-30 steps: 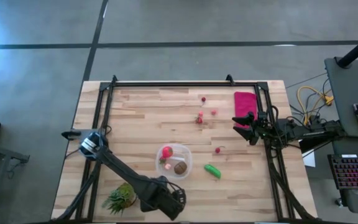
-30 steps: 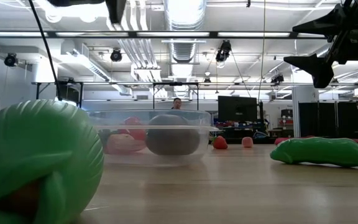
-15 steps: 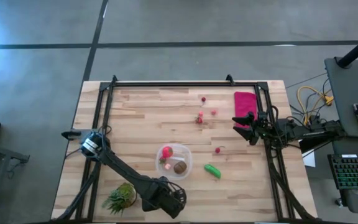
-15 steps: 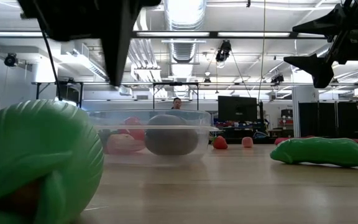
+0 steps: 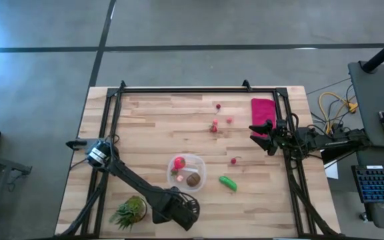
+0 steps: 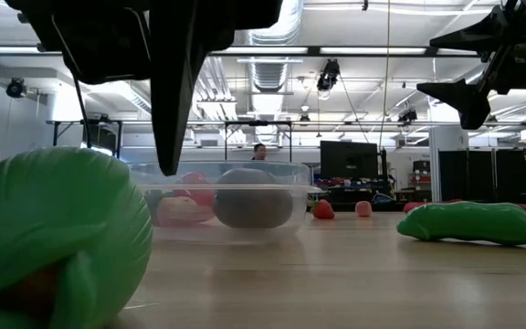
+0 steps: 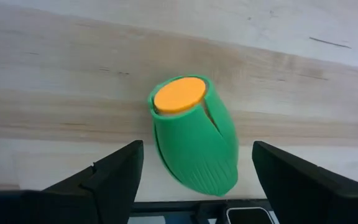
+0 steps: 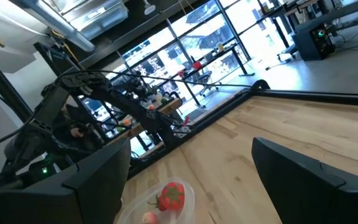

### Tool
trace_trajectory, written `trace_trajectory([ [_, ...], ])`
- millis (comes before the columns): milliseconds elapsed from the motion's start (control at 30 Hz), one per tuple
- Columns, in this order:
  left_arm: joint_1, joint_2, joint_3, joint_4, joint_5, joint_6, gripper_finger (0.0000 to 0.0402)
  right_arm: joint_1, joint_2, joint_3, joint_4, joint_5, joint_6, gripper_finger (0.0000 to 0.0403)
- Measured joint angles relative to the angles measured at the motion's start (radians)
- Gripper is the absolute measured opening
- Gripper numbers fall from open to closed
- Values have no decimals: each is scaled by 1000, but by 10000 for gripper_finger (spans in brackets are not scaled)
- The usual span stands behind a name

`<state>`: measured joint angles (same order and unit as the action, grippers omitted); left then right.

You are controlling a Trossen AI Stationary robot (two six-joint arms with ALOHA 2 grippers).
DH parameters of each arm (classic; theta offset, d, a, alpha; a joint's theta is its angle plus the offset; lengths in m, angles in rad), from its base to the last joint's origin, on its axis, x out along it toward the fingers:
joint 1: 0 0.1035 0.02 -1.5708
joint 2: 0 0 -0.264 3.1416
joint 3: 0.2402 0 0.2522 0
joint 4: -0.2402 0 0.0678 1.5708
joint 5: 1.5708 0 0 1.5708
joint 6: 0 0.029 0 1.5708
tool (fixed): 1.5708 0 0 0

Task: Pick and placing Produce into tupperware
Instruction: Put the corn into the bin

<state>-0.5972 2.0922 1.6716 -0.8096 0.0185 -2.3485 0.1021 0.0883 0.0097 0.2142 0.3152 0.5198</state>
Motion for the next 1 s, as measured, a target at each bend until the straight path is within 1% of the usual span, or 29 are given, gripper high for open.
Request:
trace_trajectory([
  [167, 0, 0, -22, 6, 0, 0, 286, 0, 0, 0, 0, 0, 0, 327],
  [400, 0, 0, -71, 121, 0, 0, 286, 0, 0, 0, 0, 0, 0, 327],
  [1000, 0, 0, -81, 120, 21, 7, 282, 0, 0, 0, 0, 0, 0, 327],
])
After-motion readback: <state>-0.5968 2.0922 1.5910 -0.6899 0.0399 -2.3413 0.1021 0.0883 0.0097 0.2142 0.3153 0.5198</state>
